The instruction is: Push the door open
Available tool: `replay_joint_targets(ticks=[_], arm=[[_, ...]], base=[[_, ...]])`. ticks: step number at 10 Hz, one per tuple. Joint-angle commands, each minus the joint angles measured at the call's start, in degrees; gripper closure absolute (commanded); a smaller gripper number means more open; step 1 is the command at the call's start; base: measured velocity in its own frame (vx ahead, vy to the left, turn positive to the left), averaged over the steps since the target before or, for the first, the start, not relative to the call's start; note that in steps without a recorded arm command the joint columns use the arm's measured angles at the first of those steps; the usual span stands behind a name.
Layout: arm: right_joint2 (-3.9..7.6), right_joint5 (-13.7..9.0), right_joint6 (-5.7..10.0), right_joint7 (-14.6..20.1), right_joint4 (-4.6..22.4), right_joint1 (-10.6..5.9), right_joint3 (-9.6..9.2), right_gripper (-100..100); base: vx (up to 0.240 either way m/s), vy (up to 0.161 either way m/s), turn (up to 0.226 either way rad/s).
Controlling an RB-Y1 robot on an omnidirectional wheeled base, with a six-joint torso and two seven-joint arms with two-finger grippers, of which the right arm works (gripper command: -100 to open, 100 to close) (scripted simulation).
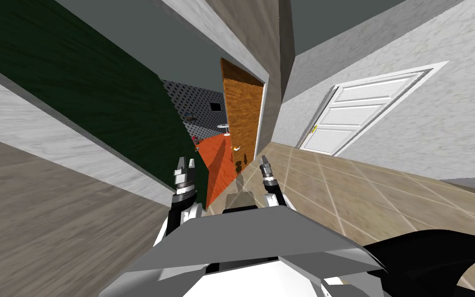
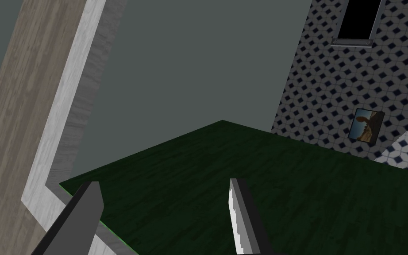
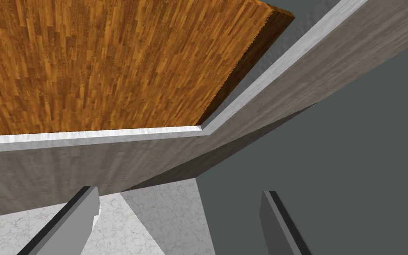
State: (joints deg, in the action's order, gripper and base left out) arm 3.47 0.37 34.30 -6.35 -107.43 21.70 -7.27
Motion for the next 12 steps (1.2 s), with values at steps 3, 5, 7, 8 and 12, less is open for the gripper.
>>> replay_joint_targets(ticks=[3, 5, 7, 8, 12], arm=[[0.59, 0.2, 0.62, 0.7, 5.2, -2.25, -0.62, -100], [0.78, 0.4, 1.05, 1.0, 8.1, -3.41, -1.05, -100], [0.95, 0.5, 1.48, 1.4, 11.1, -4.58, -1.49, -100], [1.04, 0.6, 1.69, 1.6, 12.6, -5.17, -1.72, -100], [1.16, 0.9, 2.58, 2.3, 18.7, -7.57, -2.62, -100]], base=[[0.096, -0.058, 0.072], [0.089, -0.09, 0.078], [0.08, -0.068, 0.085], [0.081, -0.072, 0.081], [0.095, -0.088, 0.082]])
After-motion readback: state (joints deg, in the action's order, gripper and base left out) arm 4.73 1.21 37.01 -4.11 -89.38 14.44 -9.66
